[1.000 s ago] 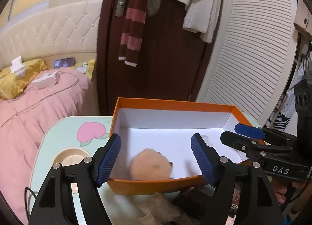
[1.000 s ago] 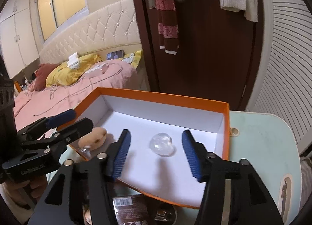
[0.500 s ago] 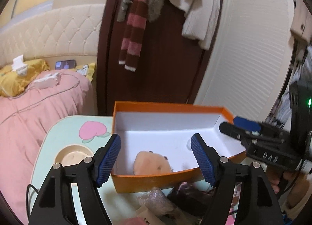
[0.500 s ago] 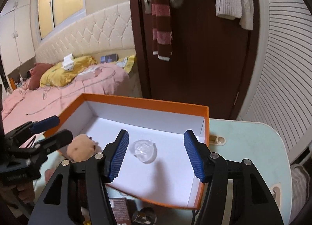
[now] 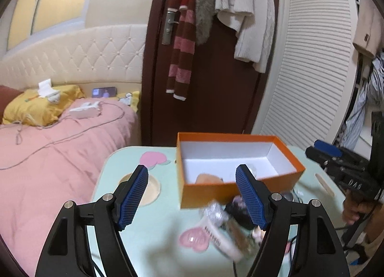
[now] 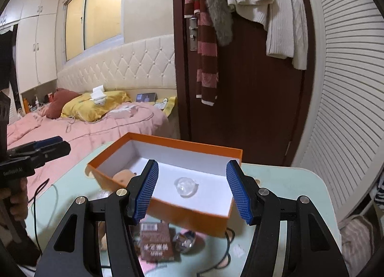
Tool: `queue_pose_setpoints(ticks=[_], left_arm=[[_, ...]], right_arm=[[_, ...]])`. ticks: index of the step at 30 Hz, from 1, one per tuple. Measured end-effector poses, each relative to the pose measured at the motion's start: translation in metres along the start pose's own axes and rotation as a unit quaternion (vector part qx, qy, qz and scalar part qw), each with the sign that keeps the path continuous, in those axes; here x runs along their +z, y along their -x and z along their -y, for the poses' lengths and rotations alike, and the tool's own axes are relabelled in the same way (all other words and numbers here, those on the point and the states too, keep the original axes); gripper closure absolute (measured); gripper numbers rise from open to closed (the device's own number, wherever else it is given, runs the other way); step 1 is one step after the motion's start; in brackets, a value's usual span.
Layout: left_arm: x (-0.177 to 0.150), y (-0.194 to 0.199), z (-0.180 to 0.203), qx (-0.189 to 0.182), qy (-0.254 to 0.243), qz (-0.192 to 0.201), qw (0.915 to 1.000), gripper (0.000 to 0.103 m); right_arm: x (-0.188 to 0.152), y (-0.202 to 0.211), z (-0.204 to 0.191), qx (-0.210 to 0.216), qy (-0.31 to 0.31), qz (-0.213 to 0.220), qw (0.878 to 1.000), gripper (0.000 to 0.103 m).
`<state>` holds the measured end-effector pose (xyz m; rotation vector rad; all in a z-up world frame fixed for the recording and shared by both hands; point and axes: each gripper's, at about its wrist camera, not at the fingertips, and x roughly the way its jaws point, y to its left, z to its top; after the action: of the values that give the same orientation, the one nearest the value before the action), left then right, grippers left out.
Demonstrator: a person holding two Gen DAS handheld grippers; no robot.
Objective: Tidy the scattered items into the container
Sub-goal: 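Reach to the table and grasp the pink heart with the left gripper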
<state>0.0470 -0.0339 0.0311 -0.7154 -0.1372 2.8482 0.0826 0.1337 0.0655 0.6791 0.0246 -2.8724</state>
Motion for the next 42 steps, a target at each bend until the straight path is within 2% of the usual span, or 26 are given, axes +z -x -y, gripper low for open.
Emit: queue_pose_setpoints(ticks=[4,8,12,16,19,21,22,23,24,27,30,32,36,37,38,39,42], left_arm=[[-0.023,0.002,0.004,0.011,0.015,-0.036,0.9992,0.024],[-0.05,-0.008,0.011,-0.009,0.033,-0.079,0.9963,0.024],[-0.069,-0.018,0.028,-0.007,0.001,-0.124,0.9922,0.024],[-0.08,-0.03,0.035,0.002,-0.01,-0.151,0.9885,0.024],[-0.086,-0.04,0.028,0.015,0.004,-0.177,0.9842,0.024],[-0.088,-0.041,0.028,0.028,-0.004,-0.171,0.9848,0.024],[-0.089,-0.041,0.028,0.034,-0.008,-0.169,0.985,0.023],[-0.089,-0.041,0.029,0.036,-0.012,-0.169,0.9849,0.021],[-0.09,-0.041,0.03,0.037,-0.017,-0.169,0.9848,0.02],[-0.091,-0.039,0.031,0.038,-0.02,-0.168,0.9849,0.019],[-0.089,-0.034,0.022,0.008,0.012,-0.157,0.9875,0.019],[-0.085,-0.03,0.014,-0.002,0.032,-0.148,0.9885,0.023],[-0.076,-0.027,-0.002,0.01,0.049,-0.127,0.9906,0.026],[-0.074,-0.029,-0.003,0.017,0.044,-0.128,0.9906,0.029],[-0.072,-0.032,-0.004,0.023,0.038,-0.131,0.9904,0.038],[-0.071,-0.035,-0.004,0.028,0.032,-0.133,0.9902,0.042],[-0.071,-0.045,-0.007,0.033,0.032,-0.145,0.9884,0.042]], right_arm=[[-0.009,0.01,-0.006,0.019,-0.004,-0.043,0.999,0.043],[-0.024,0.015,-0.01,0.032,-0.016,-0.095,0.995,0.043],[-0.052,0.006,-0.009,0.033,-0.04,-0.17,0.984,0.043],[-0.076,-0.008,-0.006,0.02,-0.036,-0.239,0.97,0.043],[-0.082,-0.011,-0.007,0.009,-0.028,-0.243,0.97,0.043],[-0.083,-0.012,-0.011,-0.002,-0.013,-0.243,0.97,0.042],[-0.084,-0.014,-0.014,-0.014,0.001,-0.242,0.97,0.036],[-0.086,-0.016,-0.018,-0.026,0.015,-0.241,0.97,0.024],[-0.088,-0.018,-0.019,-0.031,0.019,-0.24,0.97,0.02],[-0.088,-0.019,-0.02,-0.027,0.018,-0.236,0.971,0.015],[-0.09,-0.02,-0.018,-0.026,0.018,-0.236,0.971,0.012],[-0.091,-0.023,-0.018,-0.025,0.018,-0.24,0.97,0.002],[-0.093,-0.023,-0.019,-0.025,0.018,-0.241,0.97,0.001],[-0.093,-0.023,-0.019,-0.025,0.018,-0.241,0.97,0.001],[-0.093,-0.023,-0.019,-0.024,0.019,-0.241,0.97,0.001],[-0.093,-0.023,-0.02,-0.024,0.019,-0.24,0.97,0.001],[-0.094,-0.022,-0.019,-0.023,0.02,-0.24,0.97,0.001]])
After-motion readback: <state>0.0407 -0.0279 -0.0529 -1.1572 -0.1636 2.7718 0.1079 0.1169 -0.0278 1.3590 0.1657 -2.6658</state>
